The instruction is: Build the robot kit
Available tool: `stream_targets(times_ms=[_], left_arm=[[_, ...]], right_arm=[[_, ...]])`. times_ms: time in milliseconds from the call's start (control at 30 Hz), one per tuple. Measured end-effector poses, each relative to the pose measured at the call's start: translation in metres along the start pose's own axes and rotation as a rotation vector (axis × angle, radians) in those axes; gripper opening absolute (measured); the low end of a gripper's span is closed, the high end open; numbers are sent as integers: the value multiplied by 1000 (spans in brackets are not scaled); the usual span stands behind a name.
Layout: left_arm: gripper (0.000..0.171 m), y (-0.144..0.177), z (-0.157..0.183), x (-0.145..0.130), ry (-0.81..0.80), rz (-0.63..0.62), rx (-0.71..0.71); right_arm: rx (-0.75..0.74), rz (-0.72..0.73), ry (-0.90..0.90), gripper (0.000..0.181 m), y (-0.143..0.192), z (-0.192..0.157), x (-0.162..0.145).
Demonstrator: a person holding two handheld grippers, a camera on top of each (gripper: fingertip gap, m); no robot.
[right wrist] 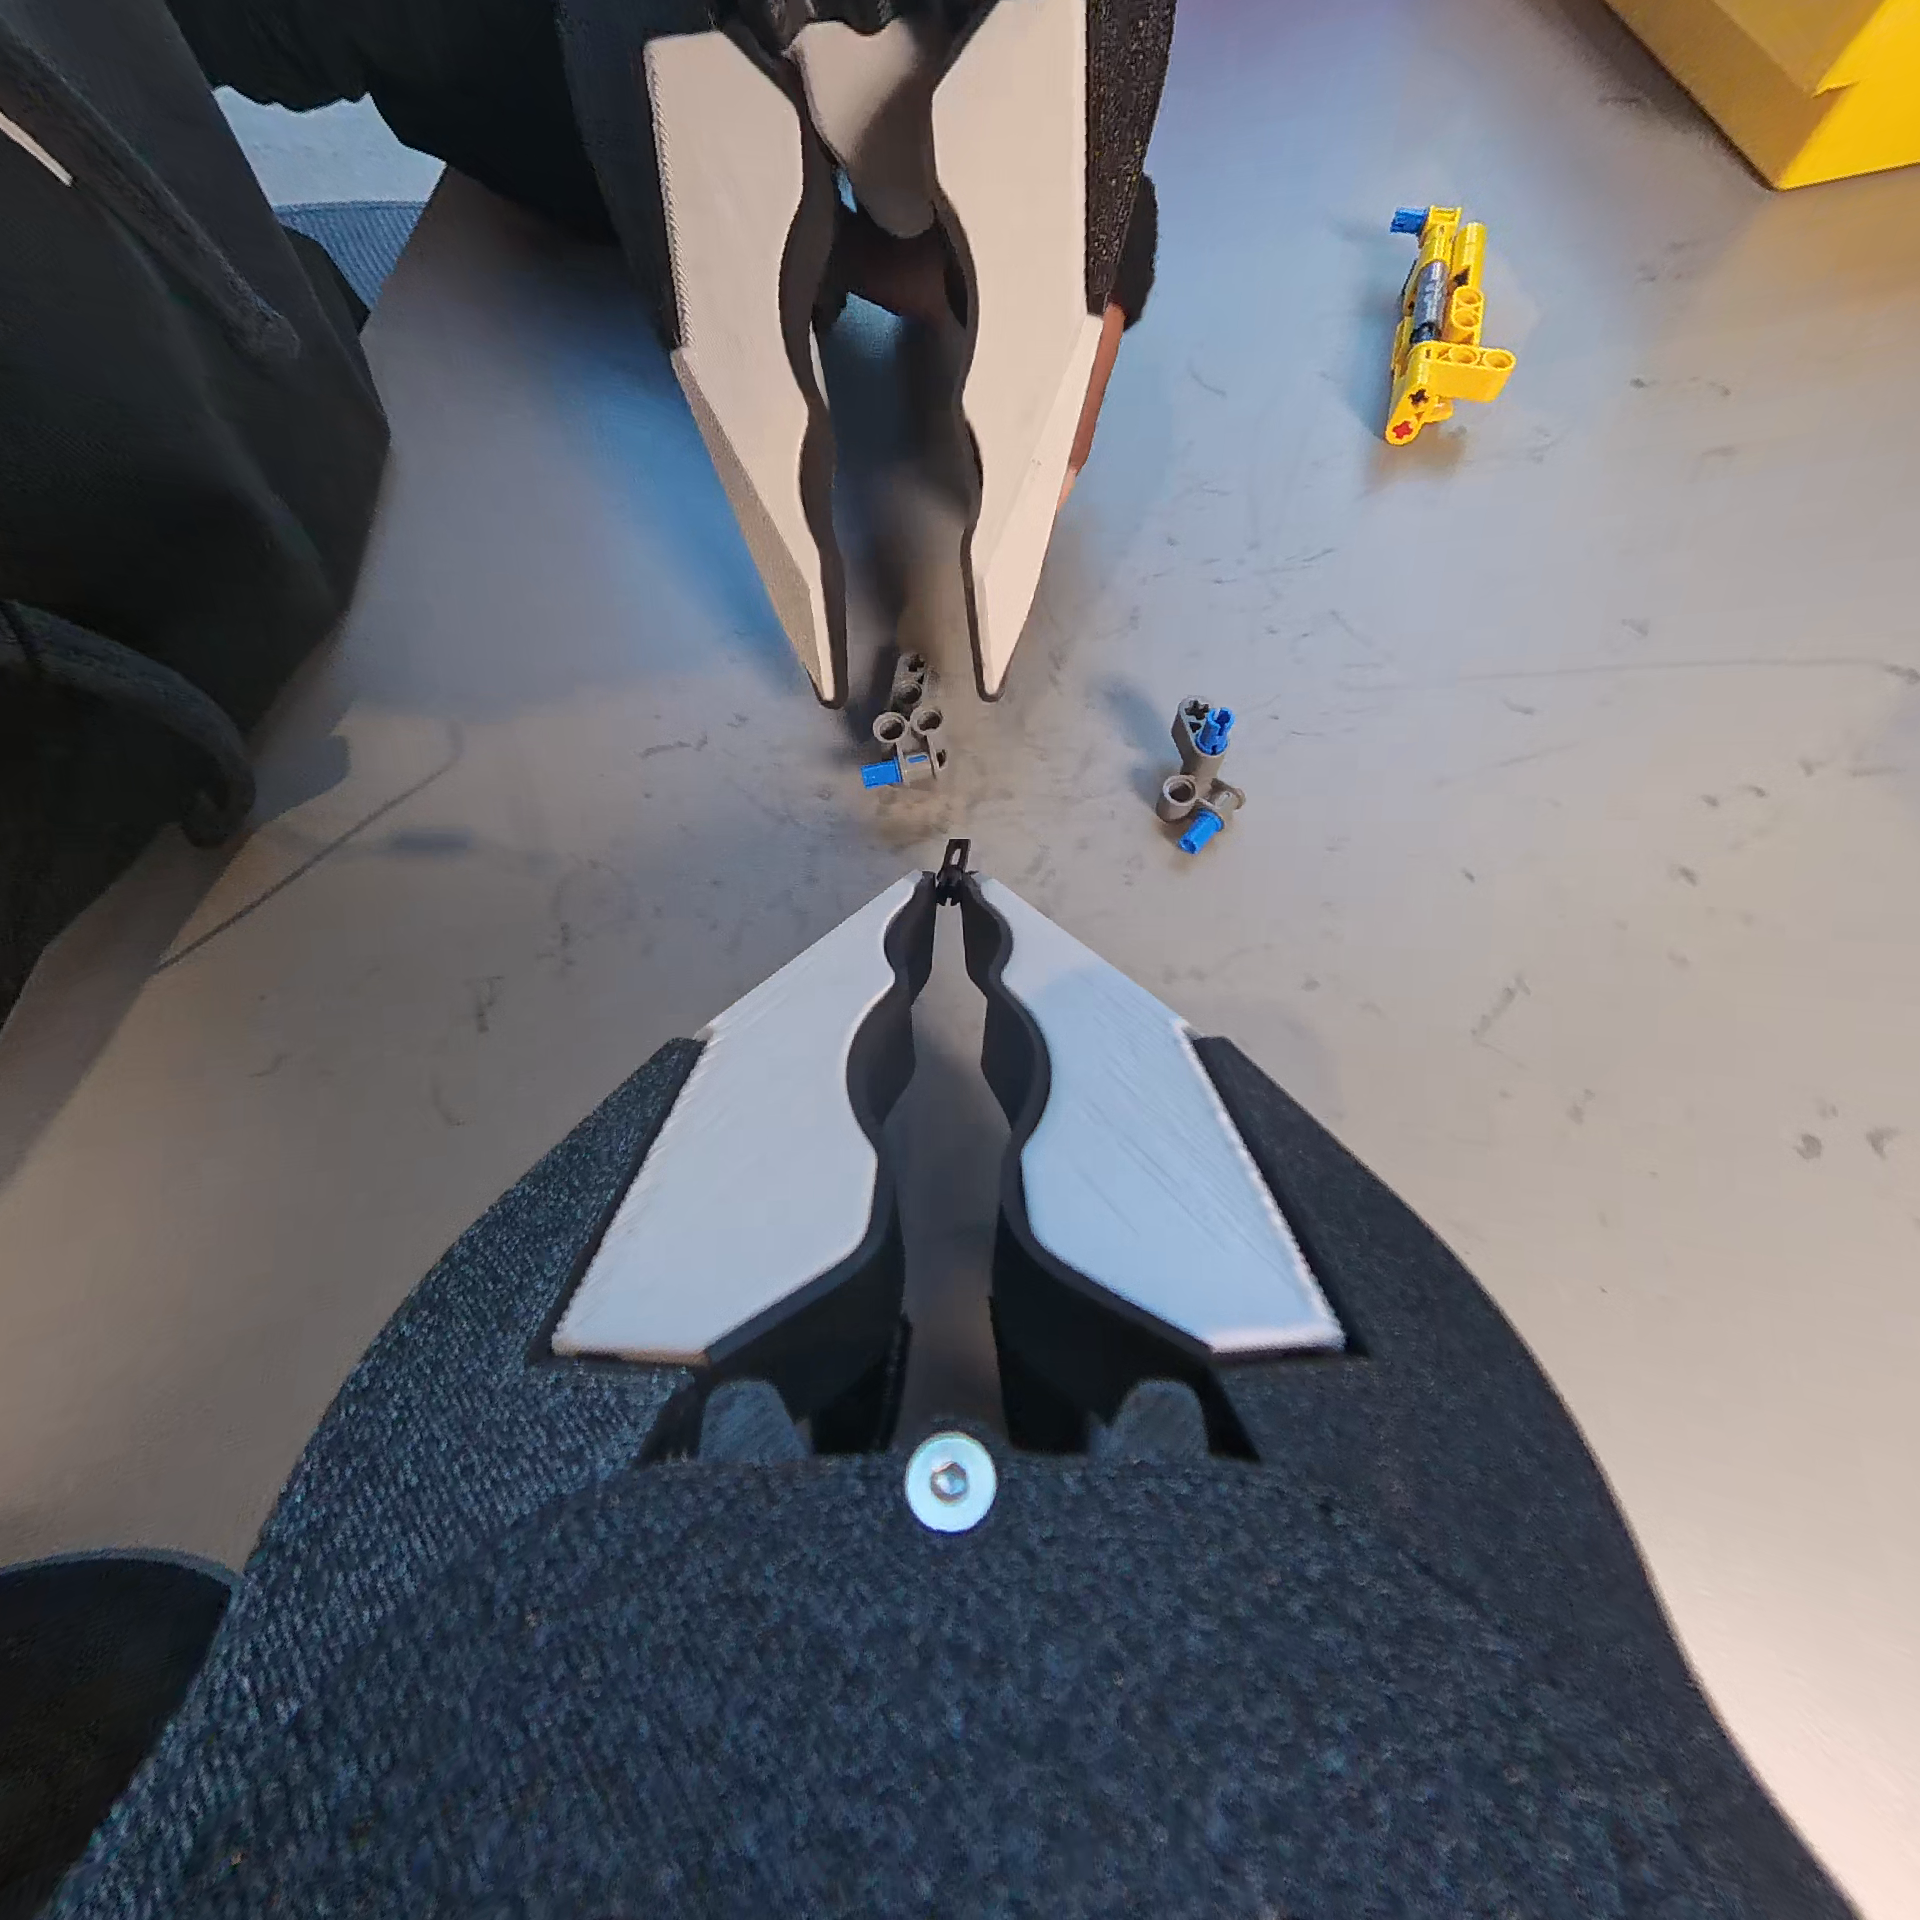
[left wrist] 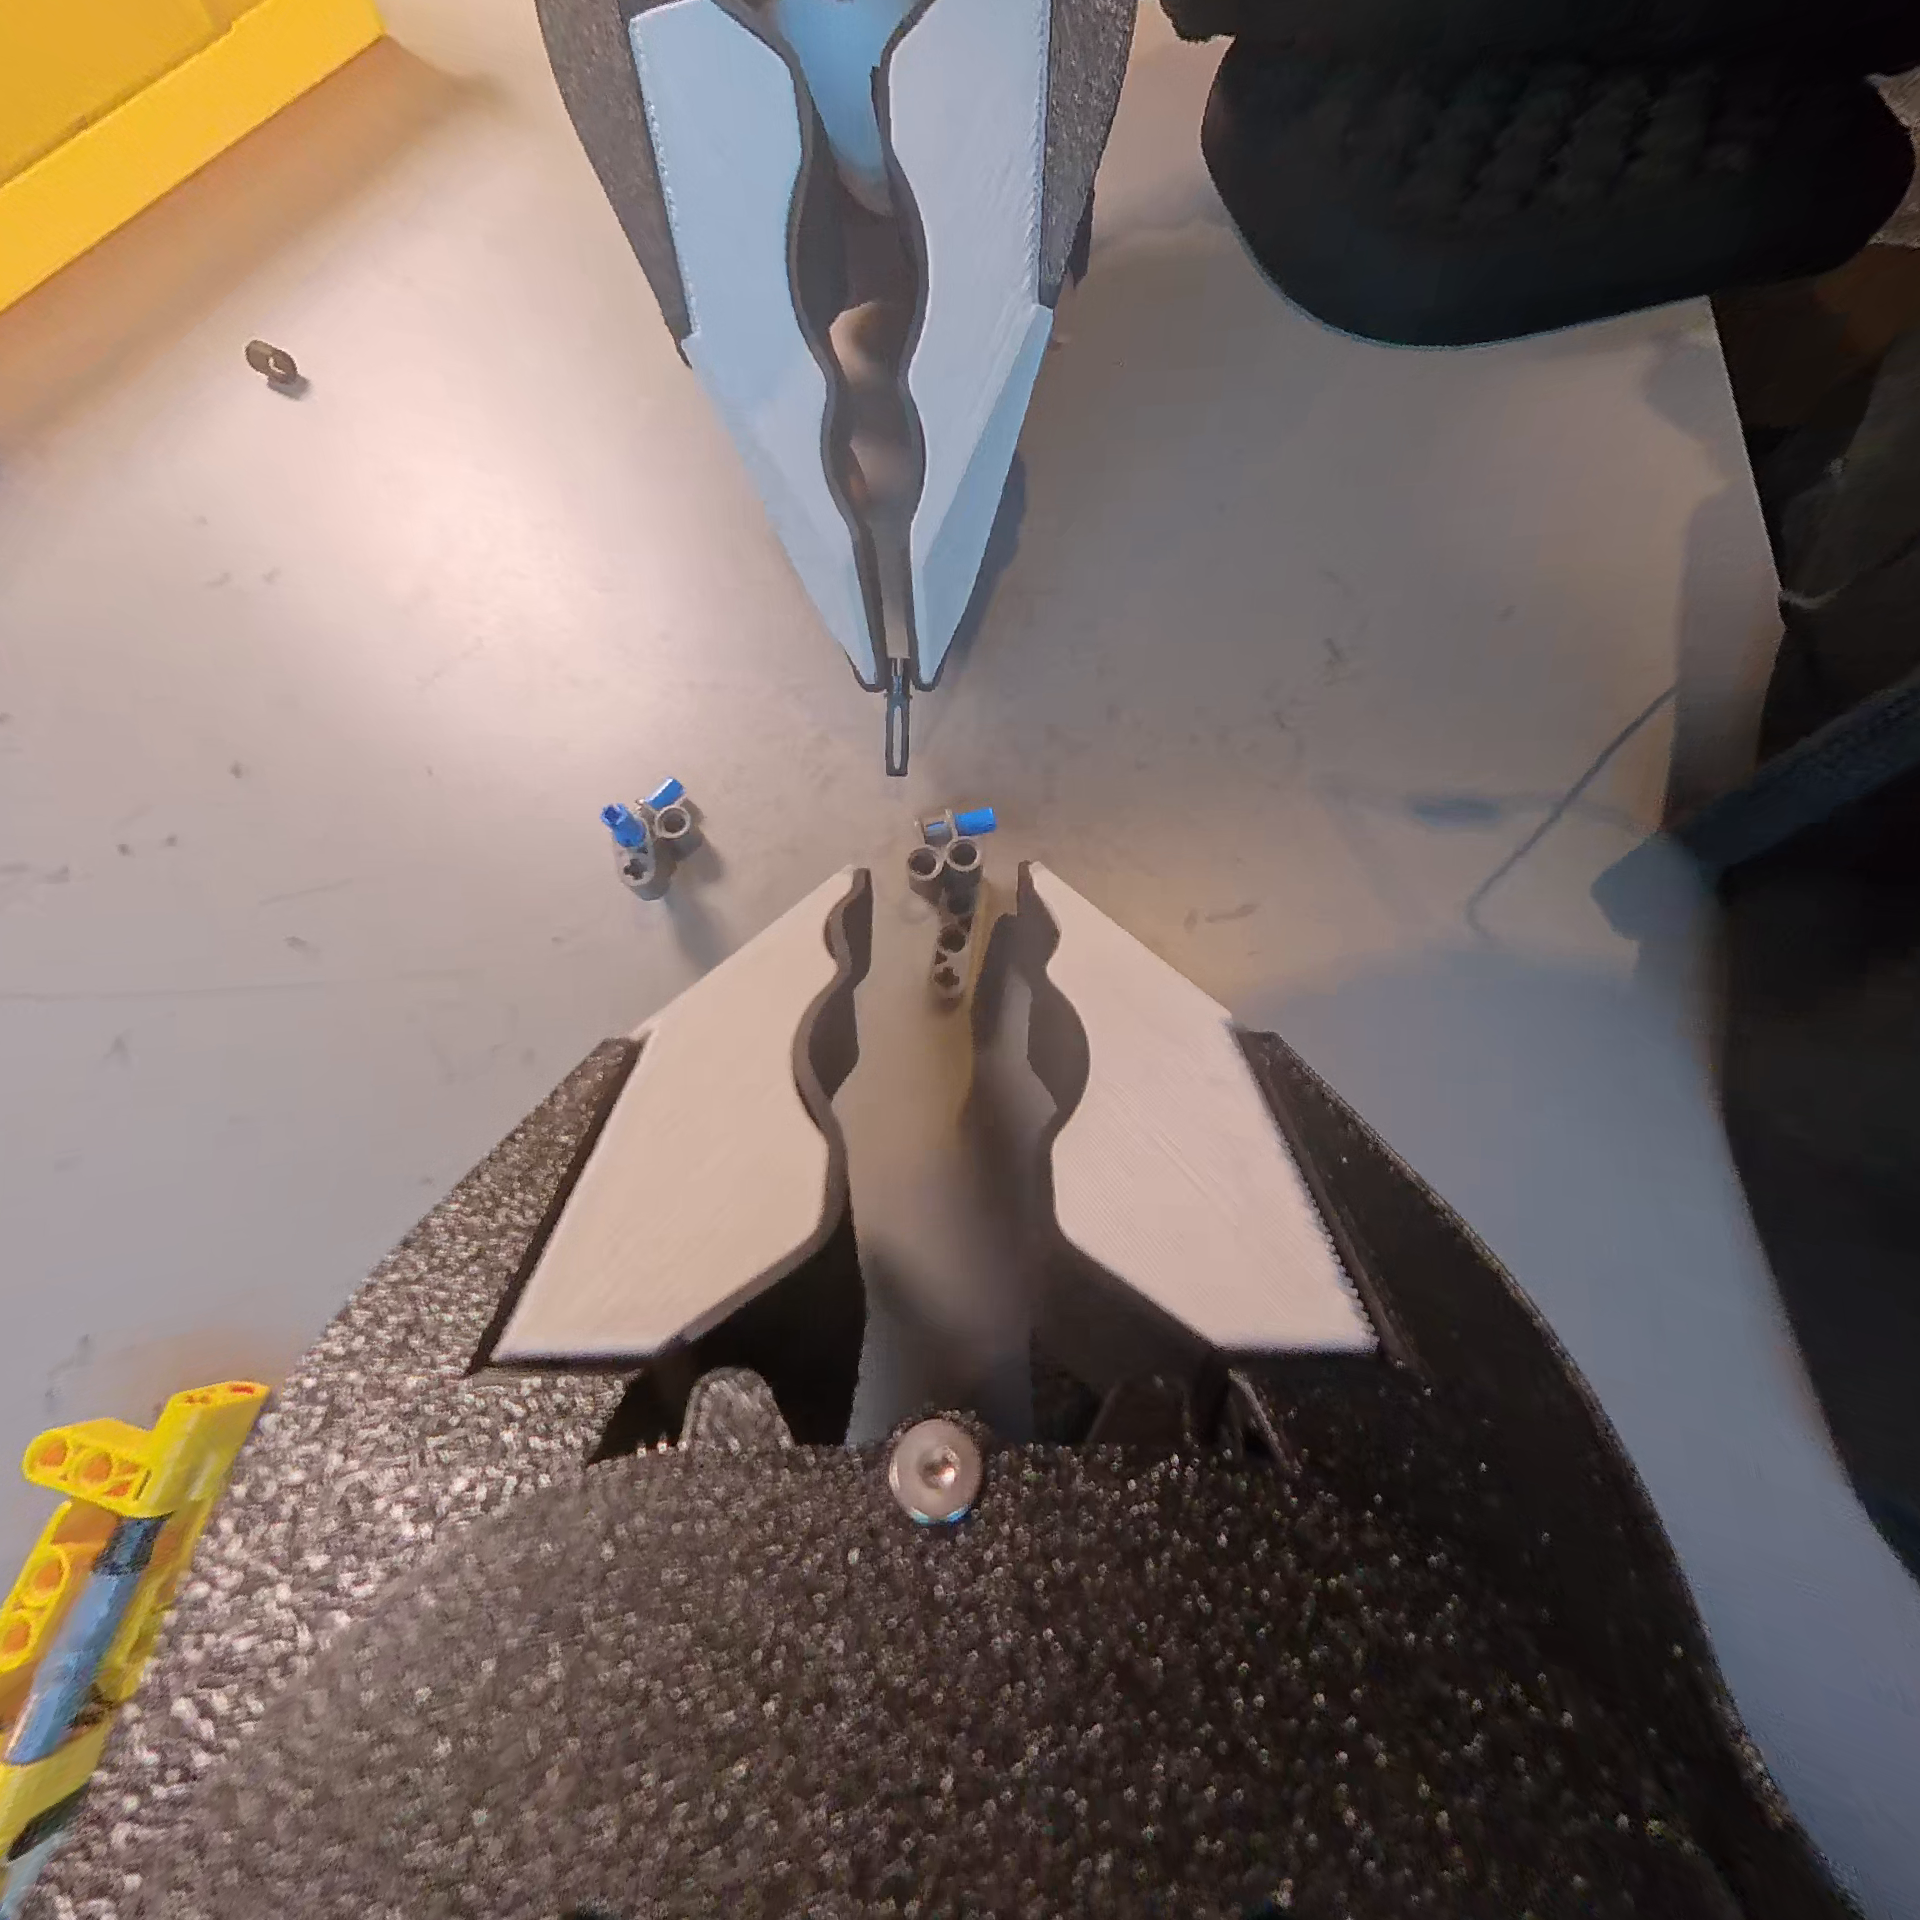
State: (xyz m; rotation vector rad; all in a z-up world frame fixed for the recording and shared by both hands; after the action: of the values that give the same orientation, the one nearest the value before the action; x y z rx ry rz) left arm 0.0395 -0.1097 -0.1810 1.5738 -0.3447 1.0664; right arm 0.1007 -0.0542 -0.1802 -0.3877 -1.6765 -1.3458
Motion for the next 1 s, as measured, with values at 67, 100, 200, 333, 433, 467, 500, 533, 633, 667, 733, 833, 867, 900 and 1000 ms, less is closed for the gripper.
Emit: stream_targets(times_ms=[67, 100, 200, 333, 433, 467, 500, 533, 633, 667, 733, 833, 867, 900, 1000], left_arm=[[26, -2, 1, 0, 16, -11, -5], [26, -4, 2, 0, 23, -17, -3], [23, -6, -1, 0, 39, -22, 22], [14, -7, -1, 4, 40, -11, 28], [14, -9, -1, 4, 27, -17, 27], [14, -9, 0, 4, 22, -16, 20], [14, -9, 1, 4, 18, -14, 12], [14, -10, 1, 4, 14, -11, 7], [14, -10, 0, 5, 0, -5, -3], [13, -11, 0, 5, 0, -2, -9], [13, -11, -1, 5, -2, 1, -21], [13, -11, -1, 6, -18, 1, -28], [13, -11, -1, 6, -22, 0, -31], [13, -12, -1, 6, -24, 0, -35], [13, -12, -1, 6, -28, -1, -42]], right_arm=[[2, 1, -3, 4, 0, 0, 0], [2, 2, -4, 4, 0, 0, 0], [0, 1, -2, 4, 0, 0, 0], [3, 3, -5, 4, 0, 0, 0], [3, 2, -4, 4, 0, 0, 0], [3, 3, -4, 4, 0, 0, 0], [4, 2, -3, 4, 0, 0, 0], [4, 2, -3, 4, 0, 0, 0], [4, 1, -1, 4, 0, -1, 0], [4, 1, -1, 4, 0, -1, 0], [5, 1, -1, 4, 0, -1, 0], [5, 0, 1, 5, 0, -1, 0], [5, 0, 1, 4, 0, -1, 0], [5, 0, 0, 4, 0, -1, 0], [7, 1, -1, 4, 0, -1, 1]])
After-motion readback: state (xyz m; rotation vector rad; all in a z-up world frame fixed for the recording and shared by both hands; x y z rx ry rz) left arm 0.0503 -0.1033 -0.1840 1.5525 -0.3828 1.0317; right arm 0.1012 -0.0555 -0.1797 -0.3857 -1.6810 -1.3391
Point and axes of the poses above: each gripper's, where its closed fingertips meet, y back along the fingers, x out of its top, z = x × y across the jaws, the point moved 3 cm from there along y, back along the fingers, and after that the axes turned 7 degrees about -x, right-handed, at the moved point
